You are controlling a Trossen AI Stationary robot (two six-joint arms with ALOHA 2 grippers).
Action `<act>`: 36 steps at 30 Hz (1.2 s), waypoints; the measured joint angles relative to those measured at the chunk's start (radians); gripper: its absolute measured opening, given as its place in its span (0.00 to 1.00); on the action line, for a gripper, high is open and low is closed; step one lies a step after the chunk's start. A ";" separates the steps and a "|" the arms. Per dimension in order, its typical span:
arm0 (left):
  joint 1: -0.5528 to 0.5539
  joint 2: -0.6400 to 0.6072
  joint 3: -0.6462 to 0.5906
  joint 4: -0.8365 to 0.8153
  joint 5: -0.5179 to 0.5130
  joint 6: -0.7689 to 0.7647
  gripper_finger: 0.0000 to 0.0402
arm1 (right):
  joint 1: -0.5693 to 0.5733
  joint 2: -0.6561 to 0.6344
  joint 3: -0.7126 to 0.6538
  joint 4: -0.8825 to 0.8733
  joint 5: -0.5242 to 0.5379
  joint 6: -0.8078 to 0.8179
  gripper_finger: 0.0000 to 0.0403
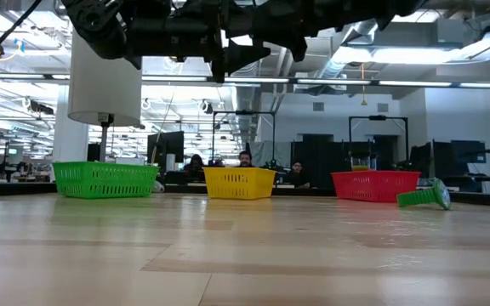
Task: Pick & Place Office items
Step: Put the black timer into the green bin
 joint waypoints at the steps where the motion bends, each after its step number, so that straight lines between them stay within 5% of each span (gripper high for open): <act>1: 0.000 0.000 0.000 -0.001 0.000 0.000 0.70 | -0.002 -0.005 0.000 -0.004 0.000 0.000 0.38; 19: 0.000 0.000 0.000 -0.001 0.001 0.000 0.39 | -0.008 -0.008 0.000 -0.018 0.000 -0.003 0.41; 29: 0.000 0.000 0.000 -0.006 0.002 -0.001 0.45 | -0.015 -0.008 0.000 -0.021 0.000 -0.007 0.46; 36: 0.000 -0.001 0.000 -0.027 0.001 -0.004 0.32 | -0.046 -0.008 0.000 -0.054 0.000 -0.007 0.45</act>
